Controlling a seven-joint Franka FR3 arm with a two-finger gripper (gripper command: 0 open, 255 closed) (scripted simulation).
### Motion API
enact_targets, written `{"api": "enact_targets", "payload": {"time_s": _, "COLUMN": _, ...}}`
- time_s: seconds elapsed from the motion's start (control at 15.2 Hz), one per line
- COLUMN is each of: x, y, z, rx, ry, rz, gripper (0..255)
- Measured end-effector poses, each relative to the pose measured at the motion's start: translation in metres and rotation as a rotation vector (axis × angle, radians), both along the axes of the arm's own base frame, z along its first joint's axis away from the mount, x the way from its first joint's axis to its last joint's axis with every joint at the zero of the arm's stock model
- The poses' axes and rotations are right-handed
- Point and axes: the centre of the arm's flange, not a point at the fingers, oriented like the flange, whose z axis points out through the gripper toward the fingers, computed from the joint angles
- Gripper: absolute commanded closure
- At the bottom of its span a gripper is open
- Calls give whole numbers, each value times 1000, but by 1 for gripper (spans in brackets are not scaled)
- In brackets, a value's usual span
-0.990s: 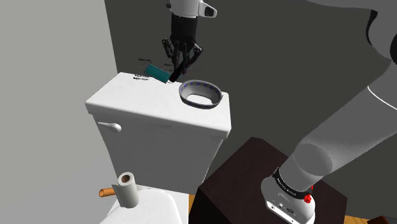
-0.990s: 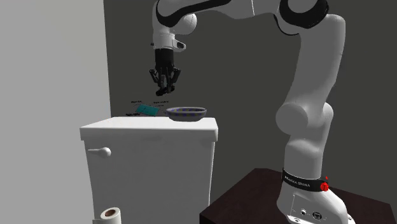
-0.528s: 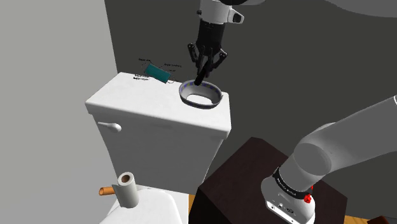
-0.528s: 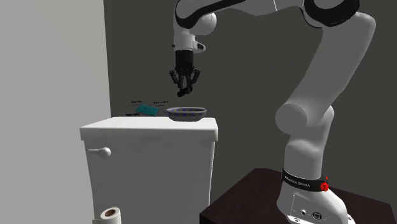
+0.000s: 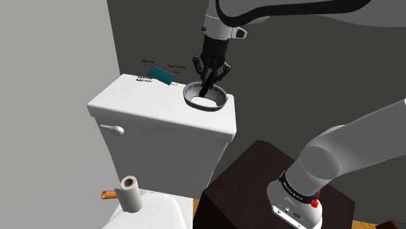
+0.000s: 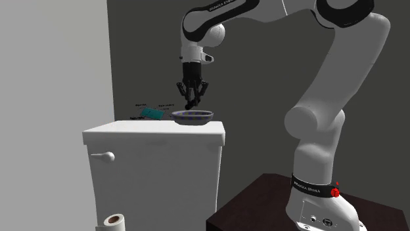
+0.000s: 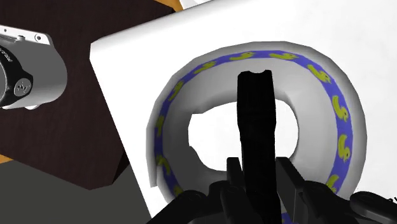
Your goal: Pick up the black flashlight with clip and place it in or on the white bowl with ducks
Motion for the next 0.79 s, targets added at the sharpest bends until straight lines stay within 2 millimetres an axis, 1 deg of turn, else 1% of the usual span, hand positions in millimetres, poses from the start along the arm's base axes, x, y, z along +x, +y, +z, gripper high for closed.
{"api": "enact_targets", "payload": {"time_s": 0.2, "x": -1, "y": 1, "z": -15, "rx": 0, "ry": 0, "rz": 0, "gripper": 255}}
{"api": "enact_targets", "payload": {"time_s": 0.26, "x": -1, "y": 2, "z": -23, "rx": 0, "ry": 0, "rz": 0, "gripper": 255}}
{"api": "enact_targets", "payload": {"time_s": 0.33, "x": -1, "y": 2, "z": -26, "rx": 0, "ry": 0, "rz": 0, "gripper": 255}}
{"api": "enact_targets", "payload": {"time_s": 0.73, "x": 0, "y": 1, "z": -28, "rx": 0, "ry": 0, "rz": 0, "gripper": 255}}
{"api": "enact_targets", "payload": {"time_s": 0.79, "x": 0, "y": 1, "z": -28, "rx": 0, "ry": 0, "rz": 0, "gripper": 0}}
